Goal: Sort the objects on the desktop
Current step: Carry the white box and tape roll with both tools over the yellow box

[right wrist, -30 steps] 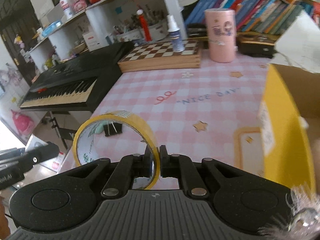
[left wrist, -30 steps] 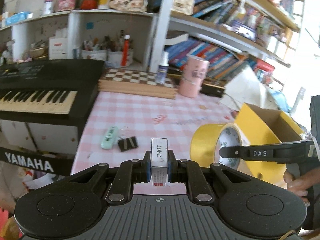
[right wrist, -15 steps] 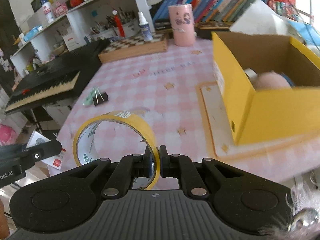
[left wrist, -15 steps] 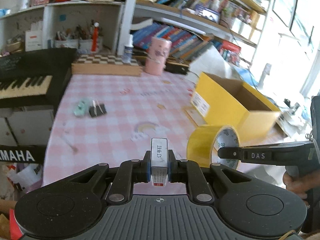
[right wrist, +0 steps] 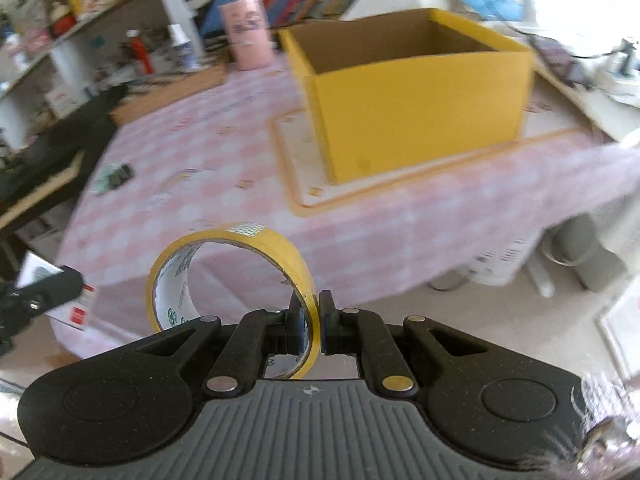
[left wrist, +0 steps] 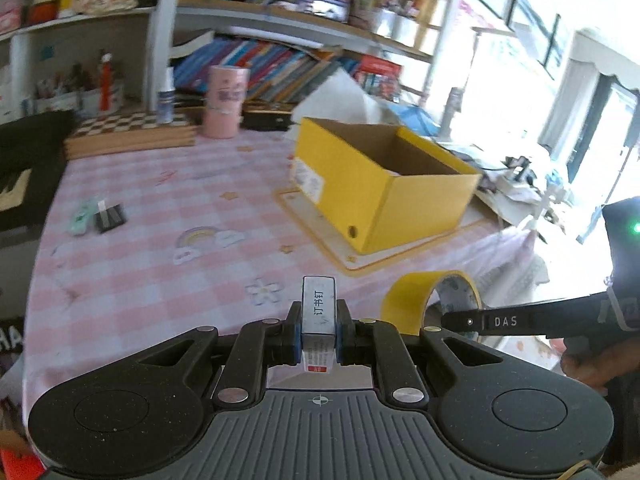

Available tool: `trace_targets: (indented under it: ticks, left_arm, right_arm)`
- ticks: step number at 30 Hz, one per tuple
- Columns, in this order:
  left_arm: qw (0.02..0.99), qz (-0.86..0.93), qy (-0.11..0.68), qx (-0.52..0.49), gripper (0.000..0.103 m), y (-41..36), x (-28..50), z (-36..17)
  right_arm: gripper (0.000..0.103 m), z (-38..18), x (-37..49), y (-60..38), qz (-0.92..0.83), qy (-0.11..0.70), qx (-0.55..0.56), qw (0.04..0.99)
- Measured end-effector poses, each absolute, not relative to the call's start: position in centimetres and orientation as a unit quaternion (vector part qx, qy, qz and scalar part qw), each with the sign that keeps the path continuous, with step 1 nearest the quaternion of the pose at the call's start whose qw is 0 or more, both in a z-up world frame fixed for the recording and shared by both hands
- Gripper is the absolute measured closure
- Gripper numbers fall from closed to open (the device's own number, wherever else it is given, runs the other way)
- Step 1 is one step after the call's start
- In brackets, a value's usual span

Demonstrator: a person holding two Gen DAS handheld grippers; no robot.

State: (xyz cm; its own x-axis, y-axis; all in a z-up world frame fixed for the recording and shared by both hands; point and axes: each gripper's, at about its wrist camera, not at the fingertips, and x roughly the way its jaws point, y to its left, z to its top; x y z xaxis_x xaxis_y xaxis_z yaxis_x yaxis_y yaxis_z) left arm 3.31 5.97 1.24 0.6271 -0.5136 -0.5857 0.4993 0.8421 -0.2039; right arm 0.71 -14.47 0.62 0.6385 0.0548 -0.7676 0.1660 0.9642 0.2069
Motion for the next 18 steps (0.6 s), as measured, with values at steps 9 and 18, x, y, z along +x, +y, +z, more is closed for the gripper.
trace_targets:
  ticks: [9,18]
  left_arm:
    - [0.88,-0.352,0.317,0.039,0.09,1.4,3.5,1.6]
    - [0.856,-0.4,0.321,0.067,0.09,-2.8,4.5,1.2]
  right_arm:
    - [0.097,0.2,-2.0,-18.4,-0.084,0.406,0.176,0.893]
    - [0.097,0.0,-2.6,-20.2,-0.093,0.405,0.169,0.893]
